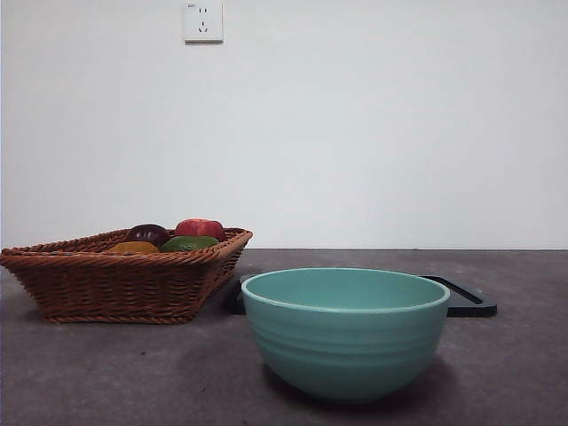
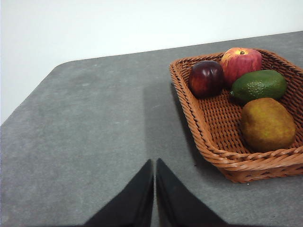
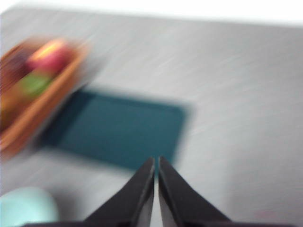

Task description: Pick up the wifruite, put it on the bowl, pick up the plate, put it on desk

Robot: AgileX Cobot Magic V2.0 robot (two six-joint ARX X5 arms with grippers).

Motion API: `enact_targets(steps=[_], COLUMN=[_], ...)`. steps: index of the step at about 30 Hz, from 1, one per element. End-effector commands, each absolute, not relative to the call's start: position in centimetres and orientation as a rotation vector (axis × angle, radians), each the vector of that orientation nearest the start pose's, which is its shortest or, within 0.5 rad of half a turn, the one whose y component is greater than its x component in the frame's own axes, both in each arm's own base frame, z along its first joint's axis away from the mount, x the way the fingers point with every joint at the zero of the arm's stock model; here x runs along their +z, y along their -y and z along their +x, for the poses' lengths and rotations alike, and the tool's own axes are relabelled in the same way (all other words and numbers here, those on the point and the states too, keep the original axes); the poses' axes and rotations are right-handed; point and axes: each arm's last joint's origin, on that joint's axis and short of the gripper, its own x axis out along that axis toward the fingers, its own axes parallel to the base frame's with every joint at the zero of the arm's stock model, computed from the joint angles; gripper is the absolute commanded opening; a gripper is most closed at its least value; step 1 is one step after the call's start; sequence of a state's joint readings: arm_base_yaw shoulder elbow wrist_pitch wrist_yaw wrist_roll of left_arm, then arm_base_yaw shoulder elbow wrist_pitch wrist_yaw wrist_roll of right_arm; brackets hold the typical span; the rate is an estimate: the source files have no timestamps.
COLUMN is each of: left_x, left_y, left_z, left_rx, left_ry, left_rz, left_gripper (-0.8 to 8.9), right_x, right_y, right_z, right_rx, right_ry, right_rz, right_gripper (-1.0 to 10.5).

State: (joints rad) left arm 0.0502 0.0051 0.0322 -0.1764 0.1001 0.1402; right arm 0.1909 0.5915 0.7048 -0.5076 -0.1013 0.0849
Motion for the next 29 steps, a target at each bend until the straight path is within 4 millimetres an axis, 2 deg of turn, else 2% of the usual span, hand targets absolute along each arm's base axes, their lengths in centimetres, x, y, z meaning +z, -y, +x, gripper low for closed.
enact_targets(steps=[1,4,7,14,20,29], left_x=[15.0,15.0,15.0,15.0,15.0,15.0], left_y=[-0.2,-0.2,-0.2,-0.2,-0.2,-0.2], left_z=[9.6,9.6,9.6,9.6,9.6,9.6], left_rx=[-0.056,-0.056,-0.056,-0.056,-0.056,-0.056], left_ry=[-0.172,-0.173,-0.173,-0.173,-0.173,-0.172], left_rz=[0.124,0.124,0.124,0.124,0.124,0.124], left_gripper=[0.08,0.08,0.08,0.08,0.08,0.08], right_x=[29.4,26.8,23.9,19.8,17.6,15.8], right_y=[-1.3,-0.2,0.3,0.5,0.5,0.6], right_z=[11.4,10.1,9.2,9.1,9.3,9.6], right_rx=[0.186,0.086,0.035,0.010,0.010,0.009], right_ry=[-0.282,-0.158,-0.111,-0.080,-0.076,-0.114], right_rz=[0.036,0.017,0.008,0.007,0.007,0.011], right_gripper=[0.1,0.1,0.1,0.1,0.1,0.1])
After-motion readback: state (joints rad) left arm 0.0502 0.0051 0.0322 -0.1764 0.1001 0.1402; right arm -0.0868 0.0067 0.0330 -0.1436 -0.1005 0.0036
